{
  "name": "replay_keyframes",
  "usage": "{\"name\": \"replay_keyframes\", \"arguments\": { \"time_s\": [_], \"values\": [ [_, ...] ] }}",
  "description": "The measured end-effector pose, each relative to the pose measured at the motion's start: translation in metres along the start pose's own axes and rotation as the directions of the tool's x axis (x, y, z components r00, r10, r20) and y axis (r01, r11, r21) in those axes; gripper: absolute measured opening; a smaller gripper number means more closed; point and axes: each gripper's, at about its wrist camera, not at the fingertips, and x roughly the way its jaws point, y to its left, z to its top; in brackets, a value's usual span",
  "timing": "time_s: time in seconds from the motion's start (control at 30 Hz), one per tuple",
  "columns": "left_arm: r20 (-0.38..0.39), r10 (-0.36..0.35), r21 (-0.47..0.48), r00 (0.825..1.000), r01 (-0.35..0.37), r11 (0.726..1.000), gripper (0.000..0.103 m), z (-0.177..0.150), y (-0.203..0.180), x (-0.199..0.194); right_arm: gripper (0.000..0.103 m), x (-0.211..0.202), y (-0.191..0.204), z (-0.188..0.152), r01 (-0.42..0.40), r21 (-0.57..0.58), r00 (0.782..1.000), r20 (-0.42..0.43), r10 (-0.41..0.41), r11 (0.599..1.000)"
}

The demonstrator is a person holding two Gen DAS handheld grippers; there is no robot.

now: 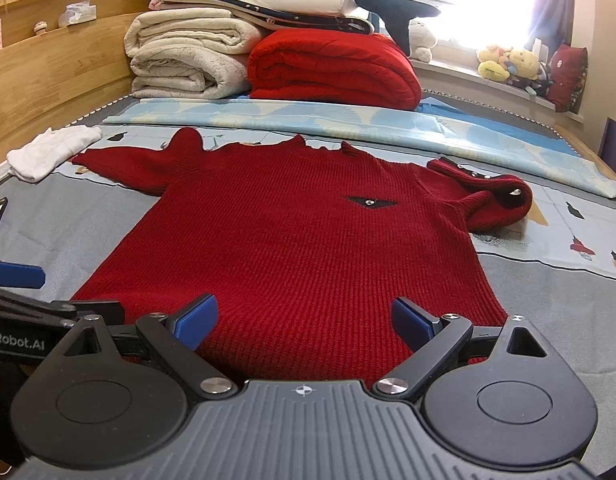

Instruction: Fold small clothes

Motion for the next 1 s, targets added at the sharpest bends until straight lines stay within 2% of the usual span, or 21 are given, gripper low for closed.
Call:
{"name": "replay_keyframes", "arguments": {
  "time_s": [0.17, 0.2, 0.3, 0.4, 0.5, 0.53, 0.57, 0.6, 0.63, 0.67, 0.7, 0.8, 0.87, 1.0],
  "values": [
    [0.052, -0.055, 0.008, 0.997, 0.054, 0.998, 0.096, 0.005, 0.002, -0.015, 0.087, -0.011, -0.030, 0.012, 0.048, 0.100, 0.997, 0.058, -0.054, 0.994],
    [0.044, -0.066, 0.024, 0.997, 0.065, 0.998, 0.095, 0.007, 0.003, -0.017, 0.086, -0.014, -0.038, 0.016, 0.058, 0.112, 0.995, 0.069, -0.066, 0.992],
    [0.043, -0.102, 0.091, 0.994, 0.098, 0.991, 0.085, 0.017, 0.012, -0.018, 0.085, -0.024, -0.071, 0.030, 0.065, 0.127, 0.990, 0.116, -0.080, 0.990],
    [-0.001, -0.075, 0.165, 0.997, 0.074, 0.984, 0.075, 0.037, 0.034, -0.008, 0.085, -0.026, -0.108, 0.040, 0.085, 0.099, 0.984, 0.145, -0.099, 0.991],
    [-0.047, -0.077, 0.103, 0.996, 0.082, 0.991, 0.068, 0.054, 0.075, 0.008, 0.085, -0.012, -0.148, 0.038, 0.133, 0.100, 0.985, 0.093, -0.142, 0.986],
    [-0.096, -0.108, -0.004, 0.990, 0.108, 0.994, 0.067, 0.056, 0.095, 0.020, 0.085, -0.005, -0.161, 0.033, 0.152, 0.114, 0.986, 0.057, -0.159, 0.982],
    [-0.149, -0.149, -0.118, 0.977, 0.132, 0.984, 0.064, 0.056, 0.112, 0.033, 0.085, 0.005, -0.176, 0.023, 0.165, 0.141, 0.986, 0.003, -0.167, 0.976],
    [-0.192, -0.180, -0.206, 0.965, 0.139, 0.969, 0.064, 0.055, 0.125, 0.046, 0.085, 0.012, -0.184, 0.013, 0.175, 0.166, 0.984, -0.047, -0.169, 0.971],
    [-0.235, -0.211, -0.302, 0.949, 0.135, 0.944, 0.064, 0.048, 0.138, 0.061, 0.085, 0.025, -0.196, 0.004, 0.187, 0.214, 0.978, -0.135, -0.161, 0.959],
    [-0.286, -0.175, -0.319, 0.942, 0.079, 0.944, 0.064, 0.053, 0.146, 0.073, 0.085, 0.032, -0.203, -0.003, 0.185, 0.245, 0.973, -0.180, -0.143, 0.952],
    [-0.335, -0.165, -0.345, 0.928, 0.042, 0.938, 0.064, 0.047, 0.151, 0.086, 0.084, 0.039, -0.208, -0.009, 0.179, 0.266, 0.969, -0.216, -0.123, 0.947],
    [-0.443, -0.115, -0.326, 0.889, -0.040, 0.945, 0.064, 0.041, 0.156, 0.110, 0.083, 0.057, -0.217, -0.029, 0.200, 0.248, 0.938, -0.329, -0.112, 0.948],
    [-0.475, -0.119, -0.321, 0.872, -0.046, 0.946, 0.064, 0.036, 0.157, 0.118, 0.083, 0.058, -0.221, -0.038, 0.201, 0.254, 0.925, -0.366, -0.098, 0.946],
    [-0.497, -0.123, -0.303, 0.859, -0.039, 0.952, 0.067, 0.028, 0.152, 0.129, 0.083, 0.064, -0.227, -0.046, 0.165, 0.319, 0.914, -0.404, -0.023, 0.933]
  ]
}}
